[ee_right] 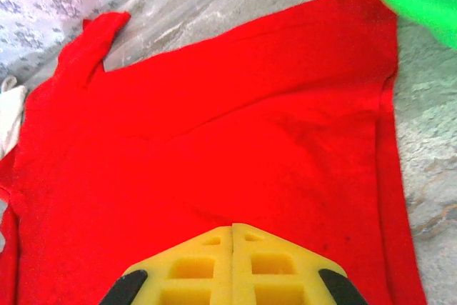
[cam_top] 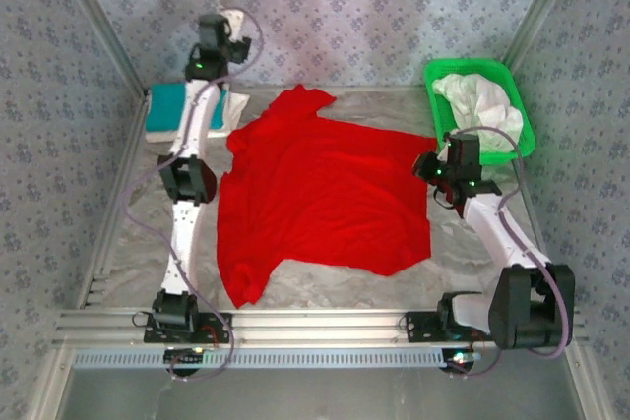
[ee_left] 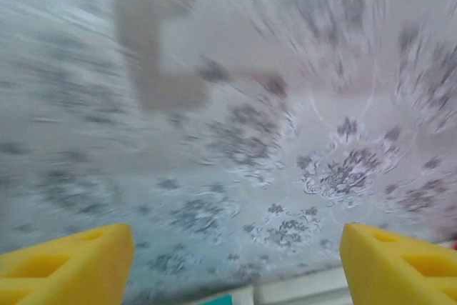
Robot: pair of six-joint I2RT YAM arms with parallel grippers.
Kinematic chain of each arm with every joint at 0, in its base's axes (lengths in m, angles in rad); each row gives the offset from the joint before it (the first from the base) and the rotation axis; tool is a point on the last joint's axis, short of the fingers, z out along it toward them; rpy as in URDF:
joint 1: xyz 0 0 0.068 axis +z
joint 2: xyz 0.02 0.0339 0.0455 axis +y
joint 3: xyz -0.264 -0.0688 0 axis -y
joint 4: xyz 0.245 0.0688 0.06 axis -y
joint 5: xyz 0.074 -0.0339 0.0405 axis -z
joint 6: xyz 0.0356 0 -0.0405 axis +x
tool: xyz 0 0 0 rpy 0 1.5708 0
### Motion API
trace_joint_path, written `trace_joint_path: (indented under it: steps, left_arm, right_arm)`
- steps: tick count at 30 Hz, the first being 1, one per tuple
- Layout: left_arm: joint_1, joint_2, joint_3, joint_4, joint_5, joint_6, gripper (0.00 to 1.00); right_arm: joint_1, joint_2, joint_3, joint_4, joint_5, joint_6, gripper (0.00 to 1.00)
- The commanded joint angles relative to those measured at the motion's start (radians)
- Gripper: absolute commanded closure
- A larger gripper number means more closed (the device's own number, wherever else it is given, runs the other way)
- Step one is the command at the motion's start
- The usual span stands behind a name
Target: Fold and stack the t-shirts
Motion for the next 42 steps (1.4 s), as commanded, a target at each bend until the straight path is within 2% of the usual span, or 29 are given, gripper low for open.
trace_joint_path:
  steps: [1, 2, 4, 6, 7, 9, 12, 13, 14, 16, 18, 19, 22, 24, 25, 27, 28, 30, 31, 32, 33, 37, 38, 40, 42]
  left_arm:
    - [0.042, -0.176, 0.072, -0.374, 0.115, -0.157, 0.24]
    - [0.031, -0.182, 0.074, -0.447, 0.127, -0.15, 0.27]
    - [-0.002, -0.17, 0.097, -0.61, 0.173, -0.163, 0.4]
    - [-0.03, -0.094, 0.224, -0.747, 0.204, -0.187, 0.42]
    - [-0.046, -0.096, 0.205, -0.769, 0.193, -0.194, 0.4]
    - [-0.062, -0.081, 0.228, -0.821, 0.133, -0.232, 0.35]
    - [-0.081, -0.093, 0.238, -0.939, -0.108, -0.22, 0.28]
    - [-0.078, -0.11, 0.191, -0.984, -0.141, -0.218, 0.25]
    - [-0.074, -0.164, 0.065, -0.989, -0.14, -0.222, 0.19]
    - [-0.06, -0.314, -0.289, -0.974, -0.108, -0.226, 0.14]
    - [-0.065, -0.501, -0.635, -0.866, -0.135, -0.206, 0.13]
    - [-0.065, -0.612, -0.792, -0.786, -0.103, -0.195, 0.13]
    - [-0.056, -0.894, -1.162, -0.52, 0.063, -0.187, 0.13]
    - [-0.062, -1.044, -1.389, -0.284, 0.213, -0.212, 0.13]
    - [-0.068, -1.114, -1.522, -0.128, 0.277, -0.249, 0.1]
    - [-0.073, -1.191, -1.72, 0.143, 0.386, -0.32, 0.09]
    - [-0.075, -1.205, -1.793, 0.25, 0.407, -0.363, 0.13]
    - [-0.076, -1.182, -1.861, 0.358, 0.435, -0.414, 0.23]
    - [-0.076, -1.155, -1.878, 0.382, 0.429, -0.428, 0.32]
    - [-0.076, -1.128, -1.885, 0.393, 0.416, -0.438, 0.48]
    - [-0.075, -1.105, -1.893, 0.408, 0.424, -0.444, 0.55]
    - [-0.075, -1.062, -2.0, 0.601, 0.454, -0.498, 0.6]
    - [-0.075, -1.057, -2.021, 0.631, 0.445, -0.512, 0.6]
    - [-0.079, -1.043, -2.048, 0.658, 0.428, -0.518, 0.51]
    - [-0.081, -1.019, -2.064, 0.67, 0.415, -0.525, 0.53]
  right_arm:
    - [0.035, 0.112, 0.061, -0.034, 0.002, 0.001, 0.93]
    - [0.047, 0.149, 0.088, -0.055, 0.008, -0.003, 0.94]
    - [0.067, 0.231, 0.155, -0.106, 0.021, -0.018, 1.0]
    - [0.081, 0.296, 0.197, -0.121, 0.038, -0.022, 1.0]
    - [0.084, 0.327, 0.215, -0.121, 0.034, -0.021, 1.0]
    - [0.088, 0.379, 0.254, -0.124, 0.009, -0.021, 1.0]
    - [0.099, 0.412, 0.302, -0.133, -0.013, -0.027, 1.0]
    - [0.101, 0.413, 0.312, -0.137, -0.011, -0.031, 1.0]
    - [0.103, 0.412, 0.32, -0.141, -0.007, -0.036, 1.0]
    - [0.103, 0.413, 0.333, -0.148, -0.001, -0.048, 1.0]
    - [0.099, 0.419, 0.347, -0.153, 0.001, -0.054, 1.0]
    - [0.099, 0.423, 0.353, -0.153, -0.002, -0.056, 1.0]
    - [0.102, 0.444, 0.376, -0.149, -0.003, -0.067, 1.0]
    - [0.106, 0.468, 0.381, -0.142, -0.002, -0.079, 1.0]
    - [0.105, 0.491, 0.423, -0.151, 0.009, -0.083, 1.0]
    - [0.097, 0.521, 0.446, -0.164, 0.02, -0.077, 1.0]
    - [0.092, 0.531, 0.446, -0.158, 0.038, -0.069, 1.0]
    - [0.09, 0.554, 0.46, -0.167, 0.084, -0.056, 1.0]
    - [0.09, 0.575, 0.476, -0.179, 0.097, -0.055, 1.0]
    - [0.09, 0.6, 0.497, -0.197, 0.102, -0.051, 1.0]
    - [0.09, 0.622, 0.516, -0.214, 0.102, -0.047, 1.0]
    - [0.097, 0.676, 0.534, -0.241, 0.153, -0.008, 1.0]
    - [0.098, 0.688, 0.538, -0.244, 0.167, 0.003, 1.0]
    - [0.099, 0.719, 0.556, -0.255, 0.176, 0.012, 1.0]
    - [0.102, 0.758, 0.587, -0.27, 0.179, 0.012, 1.0]
